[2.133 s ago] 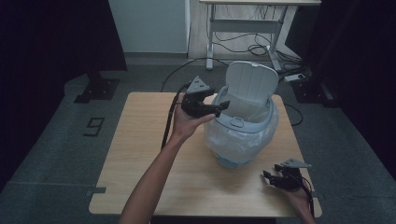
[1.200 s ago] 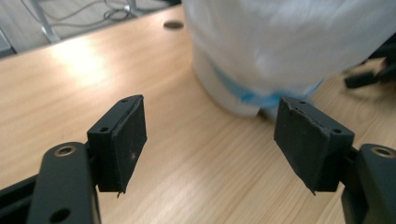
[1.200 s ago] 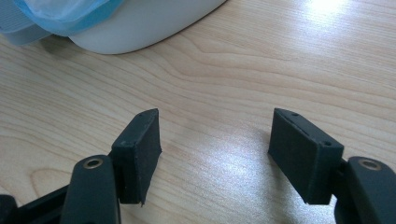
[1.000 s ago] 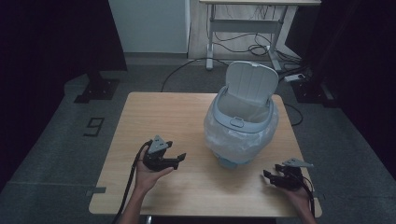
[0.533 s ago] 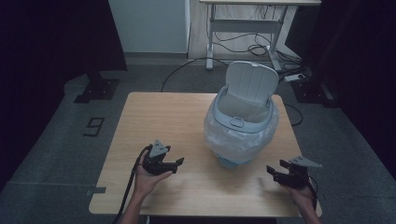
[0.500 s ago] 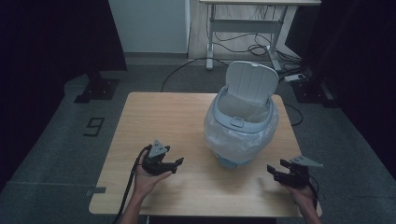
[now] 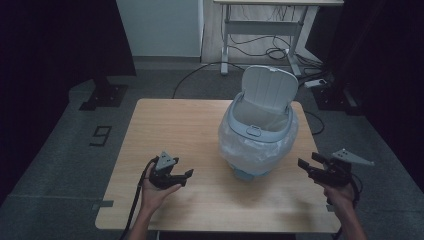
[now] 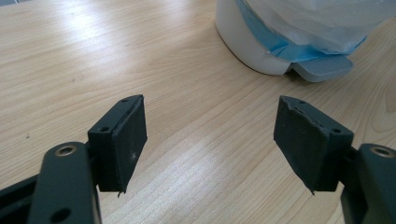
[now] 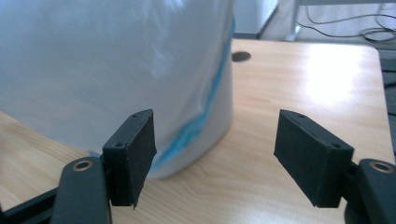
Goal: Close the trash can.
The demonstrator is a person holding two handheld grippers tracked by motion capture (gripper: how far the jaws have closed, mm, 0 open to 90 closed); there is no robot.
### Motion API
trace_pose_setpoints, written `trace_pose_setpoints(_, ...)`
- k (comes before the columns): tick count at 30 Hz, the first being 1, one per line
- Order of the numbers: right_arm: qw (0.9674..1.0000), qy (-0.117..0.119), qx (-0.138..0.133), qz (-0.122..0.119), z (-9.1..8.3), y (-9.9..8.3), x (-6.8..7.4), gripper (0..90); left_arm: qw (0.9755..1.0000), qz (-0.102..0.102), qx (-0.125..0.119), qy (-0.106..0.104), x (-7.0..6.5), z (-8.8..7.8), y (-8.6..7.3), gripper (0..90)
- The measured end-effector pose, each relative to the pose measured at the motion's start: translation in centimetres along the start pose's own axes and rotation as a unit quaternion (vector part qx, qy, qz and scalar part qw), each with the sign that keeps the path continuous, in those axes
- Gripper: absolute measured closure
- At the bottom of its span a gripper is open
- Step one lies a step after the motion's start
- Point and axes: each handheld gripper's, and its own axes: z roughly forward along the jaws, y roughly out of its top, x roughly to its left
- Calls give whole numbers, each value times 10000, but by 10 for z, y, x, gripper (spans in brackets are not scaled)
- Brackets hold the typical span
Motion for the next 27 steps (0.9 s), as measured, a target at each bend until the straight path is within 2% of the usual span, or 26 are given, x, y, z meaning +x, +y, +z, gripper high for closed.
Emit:
trace_pose_setpoints(3,9999,65,-24,-111,-3,16,1,278,10000,-48,-7,-10,2,-1,-1,255)
trace_pose_setpoints(10,9995,194,-179,-165,-8,48,2,275,9999,-133,-27,-48,4,-2,-3,255)
trace_pose_setpoints(19,9992,195,-298,-196,-7,83,1,275,9998,-175,-45,-76,4,-2,-2,254)
trace_pose_setpoints(27,9985,199,-377,-336,-1,110,8,272,9998,-190,-31,-87,4,-2,-3,254)
